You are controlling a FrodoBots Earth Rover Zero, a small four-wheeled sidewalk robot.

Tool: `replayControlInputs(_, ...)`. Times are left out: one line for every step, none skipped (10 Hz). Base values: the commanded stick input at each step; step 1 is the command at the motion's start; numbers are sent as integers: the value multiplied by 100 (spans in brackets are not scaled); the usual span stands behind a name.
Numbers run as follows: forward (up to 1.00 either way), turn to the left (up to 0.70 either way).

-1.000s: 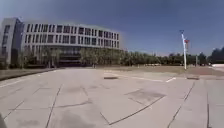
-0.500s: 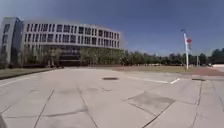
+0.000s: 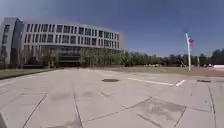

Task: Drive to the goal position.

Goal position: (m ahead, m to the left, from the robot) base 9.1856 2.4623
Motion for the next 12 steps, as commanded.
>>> replayControlInputs(70,36)
replayControlInputs(70,27)
replayControlInputs(70,5)
replayControlInputs(70,1)
replayControlInputs(70,1)
replayControlInputs(70,1)
replayControlInputs(70,1)
replayControlInputs(70,1)
replayControlInputs(70,1)
replayControlInputs(70,1)
replayControlInputs(70,1)
replayControlInputs(70,1)
